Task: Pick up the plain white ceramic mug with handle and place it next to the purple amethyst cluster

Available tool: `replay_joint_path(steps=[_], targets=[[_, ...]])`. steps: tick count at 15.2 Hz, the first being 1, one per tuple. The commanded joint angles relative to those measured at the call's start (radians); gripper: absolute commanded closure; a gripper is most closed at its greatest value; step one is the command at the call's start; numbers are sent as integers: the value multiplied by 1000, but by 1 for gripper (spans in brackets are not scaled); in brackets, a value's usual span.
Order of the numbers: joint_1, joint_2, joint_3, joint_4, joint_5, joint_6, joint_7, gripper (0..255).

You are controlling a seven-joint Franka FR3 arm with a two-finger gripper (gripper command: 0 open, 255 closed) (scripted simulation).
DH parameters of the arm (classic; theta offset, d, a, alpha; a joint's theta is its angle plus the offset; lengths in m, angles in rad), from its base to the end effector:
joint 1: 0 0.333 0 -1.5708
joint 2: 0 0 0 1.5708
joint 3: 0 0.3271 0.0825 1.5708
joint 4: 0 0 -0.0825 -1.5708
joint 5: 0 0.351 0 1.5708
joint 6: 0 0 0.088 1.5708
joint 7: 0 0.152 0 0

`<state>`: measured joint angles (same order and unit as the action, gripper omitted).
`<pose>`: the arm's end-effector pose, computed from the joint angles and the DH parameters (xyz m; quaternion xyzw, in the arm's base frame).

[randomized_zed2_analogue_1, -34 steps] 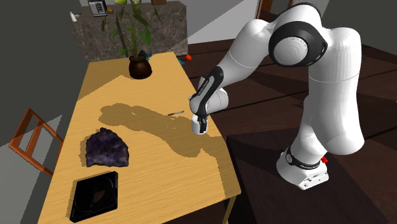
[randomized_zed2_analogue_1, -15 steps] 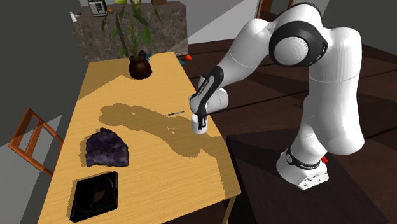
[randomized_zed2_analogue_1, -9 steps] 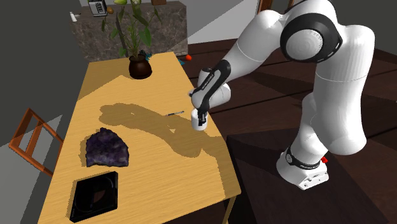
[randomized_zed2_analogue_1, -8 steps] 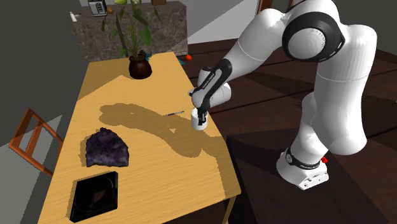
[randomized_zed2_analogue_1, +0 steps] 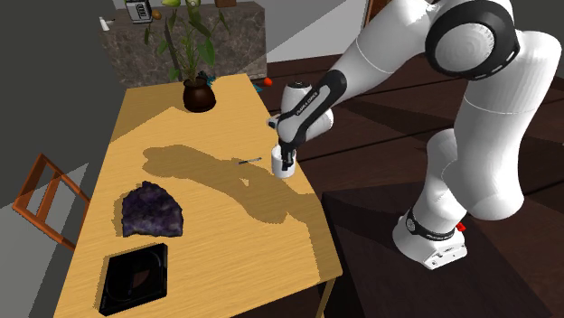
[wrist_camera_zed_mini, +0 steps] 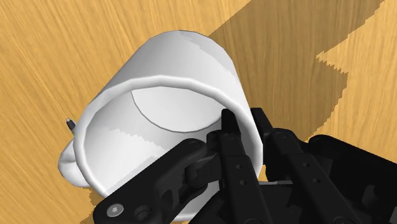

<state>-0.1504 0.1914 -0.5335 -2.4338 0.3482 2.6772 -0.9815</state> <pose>0.3713 -0.3140 0.2398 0.9983 0.0023 0.0573 0.0095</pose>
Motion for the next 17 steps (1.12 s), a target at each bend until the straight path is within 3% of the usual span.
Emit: replay_joint_path(steps=[1,11,17], targets=[[12,-29,-18,0,-41,-22,31,255],[37,-167,-64,14,-219,-142,164,255],[48,-214,-53,43,-275,-205,232,255]])
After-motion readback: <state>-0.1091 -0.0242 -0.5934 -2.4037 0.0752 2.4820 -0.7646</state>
